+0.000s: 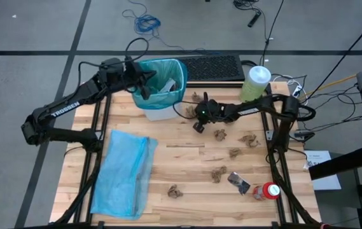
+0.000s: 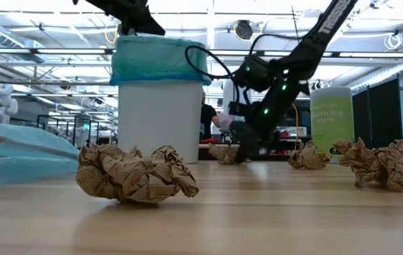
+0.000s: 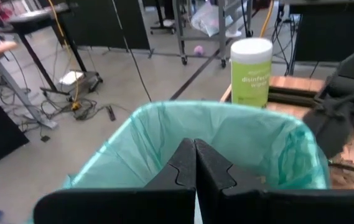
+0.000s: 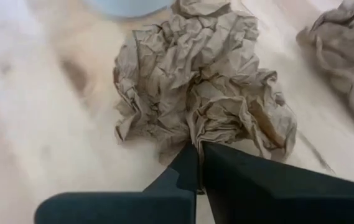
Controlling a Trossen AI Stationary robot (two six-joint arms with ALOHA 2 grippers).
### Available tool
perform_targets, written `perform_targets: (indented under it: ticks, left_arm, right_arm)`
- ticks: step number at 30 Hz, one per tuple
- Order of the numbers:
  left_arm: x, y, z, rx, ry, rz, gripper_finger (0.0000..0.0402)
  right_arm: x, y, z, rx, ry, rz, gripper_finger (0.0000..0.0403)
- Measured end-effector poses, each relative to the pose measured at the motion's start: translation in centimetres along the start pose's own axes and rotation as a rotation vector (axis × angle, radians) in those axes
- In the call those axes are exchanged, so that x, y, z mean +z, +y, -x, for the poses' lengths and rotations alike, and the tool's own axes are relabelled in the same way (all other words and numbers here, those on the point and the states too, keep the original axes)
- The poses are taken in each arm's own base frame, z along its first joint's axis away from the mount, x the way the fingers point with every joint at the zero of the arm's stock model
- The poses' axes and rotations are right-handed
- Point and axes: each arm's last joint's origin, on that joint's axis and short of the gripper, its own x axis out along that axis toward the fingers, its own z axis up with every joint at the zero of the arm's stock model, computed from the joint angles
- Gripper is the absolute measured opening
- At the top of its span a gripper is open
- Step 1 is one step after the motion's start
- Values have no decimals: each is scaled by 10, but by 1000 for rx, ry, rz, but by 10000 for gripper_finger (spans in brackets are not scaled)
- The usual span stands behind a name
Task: Place trash/remove bag and relplace
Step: Put the brown paper into the blue trash bag inside the white trash bin
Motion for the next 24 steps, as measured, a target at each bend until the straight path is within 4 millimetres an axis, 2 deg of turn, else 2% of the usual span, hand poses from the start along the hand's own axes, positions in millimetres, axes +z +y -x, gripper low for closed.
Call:
perform_targets:
  ticks: [8, 18, 24]
  left_arm:
    - [4, 0, 3, -16, -34, 13, 0]
    - [11, -1, 24, -11, -78, 33, 0]
    - [12, -1, 30, -12, -75, 35, 0]
  right_arm:
    - [4, 4, 43, 1, 41, 19, 1]
    - [4, 0, 90, 9, 75, 85, 0]
    - [13, -3, 118, 55, -25, 110, 0]
